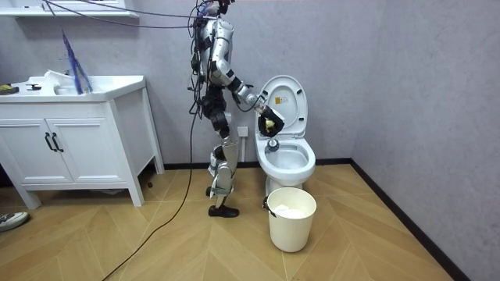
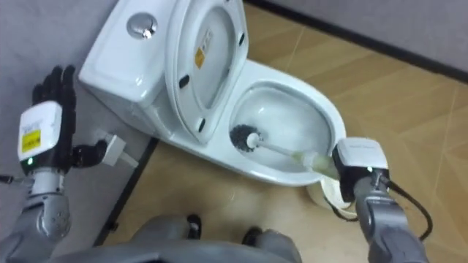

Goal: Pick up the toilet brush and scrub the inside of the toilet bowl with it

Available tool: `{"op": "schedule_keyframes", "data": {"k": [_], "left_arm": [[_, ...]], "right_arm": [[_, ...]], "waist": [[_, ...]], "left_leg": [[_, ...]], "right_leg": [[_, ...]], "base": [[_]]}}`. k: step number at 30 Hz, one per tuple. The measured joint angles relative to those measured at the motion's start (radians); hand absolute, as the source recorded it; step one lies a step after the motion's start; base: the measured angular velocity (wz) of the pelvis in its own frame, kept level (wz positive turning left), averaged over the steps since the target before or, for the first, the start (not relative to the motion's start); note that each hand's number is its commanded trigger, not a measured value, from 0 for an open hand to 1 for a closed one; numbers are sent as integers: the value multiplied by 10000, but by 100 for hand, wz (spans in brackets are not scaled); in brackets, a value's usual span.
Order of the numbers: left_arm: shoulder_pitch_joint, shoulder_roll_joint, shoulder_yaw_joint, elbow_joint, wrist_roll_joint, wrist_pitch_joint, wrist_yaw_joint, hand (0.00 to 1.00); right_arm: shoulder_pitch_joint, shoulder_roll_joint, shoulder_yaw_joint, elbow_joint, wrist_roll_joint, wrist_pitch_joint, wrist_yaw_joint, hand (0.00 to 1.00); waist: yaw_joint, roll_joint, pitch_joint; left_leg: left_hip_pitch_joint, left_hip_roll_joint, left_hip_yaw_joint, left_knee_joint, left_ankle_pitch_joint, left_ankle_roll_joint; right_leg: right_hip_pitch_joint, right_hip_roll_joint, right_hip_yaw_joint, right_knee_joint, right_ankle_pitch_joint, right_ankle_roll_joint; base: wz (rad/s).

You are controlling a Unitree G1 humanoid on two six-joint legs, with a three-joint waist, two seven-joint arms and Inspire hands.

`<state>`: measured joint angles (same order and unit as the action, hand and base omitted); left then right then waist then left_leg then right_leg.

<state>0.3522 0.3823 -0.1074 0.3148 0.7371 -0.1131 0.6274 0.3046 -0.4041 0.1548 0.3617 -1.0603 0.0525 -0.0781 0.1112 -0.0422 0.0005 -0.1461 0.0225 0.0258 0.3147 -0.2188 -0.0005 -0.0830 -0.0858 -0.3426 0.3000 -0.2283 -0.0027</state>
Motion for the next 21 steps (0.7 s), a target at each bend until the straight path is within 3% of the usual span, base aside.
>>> {"op": "schedule_keyframes", "data": {"k": [5, 10, 14, 21], "left_arm": [[565, -768, 330, -9, -43, -35, -122, 0], [1021, -1063, 831, 260, -189, -347, -365, 0], [815, -1368, 1043, 1354, -556, -554, -586, 0], [359, -1578, 1544, 3405, -1838, -418, -1777, 0]], "right_arm": [[720, 637, -763, 51, 1332, -682, -435, 100], [891, 991, -1875, 317, 3131, -1198, -606, 100], [731, 1310, -2661, 647, 4783, -1558, -1485, 100], [414, 1761, -3234, 1300, 6100, -1840, -2605, 100]], "waist": [[-50, 150, -28], [-256, 170, -7], [-339, 182, 4], [-562, 177, -15]], "left_leg": [[1259, -12, -4, -702, 1, -7], [1960, -27, 109, -1105, 8, -14], [2301, -22, 316, -1288, 11, -19], [2602, 59, 860, -1514, 38, -62]], "right_leg": [[1146, -18, -11, -476, -38, 135], [1676, -8, 207, -652, -83, 202], [1836, 43, 434, -837, -83, 203], [1845, 307, 1040, -1117, 101, 146]], "base": [[1], [-7], [-16], [-26]]}}
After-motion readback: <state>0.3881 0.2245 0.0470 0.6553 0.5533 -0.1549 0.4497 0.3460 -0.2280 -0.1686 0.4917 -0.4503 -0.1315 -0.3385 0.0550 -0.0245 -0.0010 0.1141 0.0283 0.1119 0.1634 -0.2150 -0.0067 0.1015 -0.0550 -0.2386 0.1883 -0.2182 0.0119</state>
